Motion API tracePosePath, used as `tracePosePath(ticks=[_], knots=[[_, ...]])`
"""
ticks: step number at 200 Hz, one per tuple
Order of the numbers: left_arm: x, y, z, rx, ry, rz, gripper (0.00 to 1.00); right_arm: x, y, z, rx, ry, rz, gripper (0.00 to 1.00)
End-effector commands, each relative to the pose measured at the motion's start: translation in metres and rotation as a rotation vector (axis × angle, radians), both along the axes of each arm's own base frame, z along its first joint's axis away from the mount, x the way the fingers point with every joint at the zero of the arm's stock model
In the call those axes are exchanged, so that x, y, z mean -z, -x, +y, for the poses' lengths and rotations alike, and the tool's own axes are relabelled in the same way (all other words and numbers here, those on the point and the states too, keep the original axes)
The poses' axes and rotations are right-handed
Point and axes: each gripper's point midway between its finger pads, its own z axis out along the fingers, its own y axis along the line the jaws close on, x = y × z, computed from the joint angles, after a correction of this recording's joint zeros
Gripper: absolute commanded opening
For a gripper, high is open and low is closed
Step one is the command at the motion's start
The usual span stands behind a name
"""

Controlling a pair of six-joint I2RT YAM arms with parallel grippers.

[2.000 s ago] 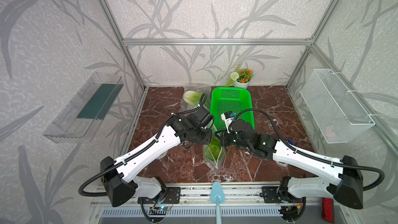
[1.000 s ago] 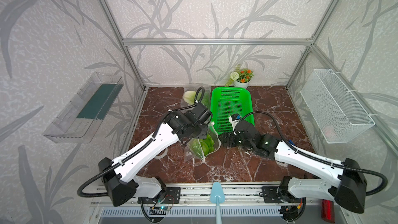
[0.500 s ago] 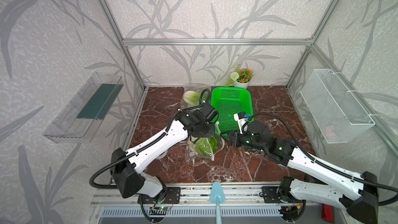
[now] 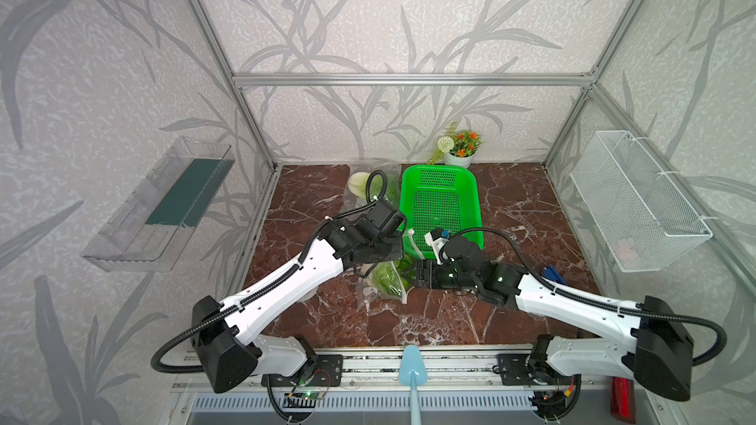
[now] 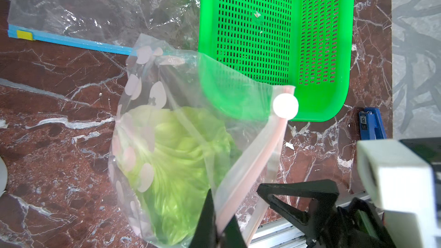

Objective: Open the zip-top bag and take out the chinese cabbages
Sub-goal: Pick up the Chinese cabbage from the zipper food storage bag.

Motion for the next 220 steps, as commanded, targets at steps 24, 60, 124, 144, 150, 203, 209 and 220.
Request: tracePosePath(ticks=[24, 60, 124, 144, 150, 203, 209, 220], knots=[[-0.011, -0.005, 0.002, -0.04, 0.05, -0.041, 0.0, 0.004, -0.004, 0.014, -0.016, -0.007, 0.017, 0.9], [-0.016, -0.003, -0.004, -0.029, 0.1, -0.047, 0.0, 0.008, -0.016, 0.024, 0.003, -0.04, 0.027, 0.93], [-0.016, 0.001, -0.014, -0.015, 0.158, -0.018, 0.0, 0.02, -0.037, 0.036, 0.073, -0.065, 0.052, 0.93], [-0.017, 0.002, -0.017, -0.01, 0.179, -0.015, 0.0, 0.014, -0.04, 0.041, 0.087, -0.115, 0.04, 0.87], [-0.017, 0.003, -0.017, -0.008, 0.178, -0.012, 0.0, 0.014, -0.042, 0.04, 0.1, -0.123, 0.04, 0.82], [-0.025, 0.004, -0.023, 0.001, 0.234, -0.022, 0.0, 0.018, -0.053, 0.043, 0.129, -0.121, 0.046, 0.49], [-0.025, 0.005, -0.024, 0.004, 0.239, -0.021, 0.0, 0.018, -0.053, 0.045, 0.124, -0.126, 0.047, 0.45], [-0.026, 0.005, -0.025, 0.008, 0.246, -0.02, 0.0, 0.019, -0.054, 0.049, 0.119, -0.133, 0.054, 0.34]])
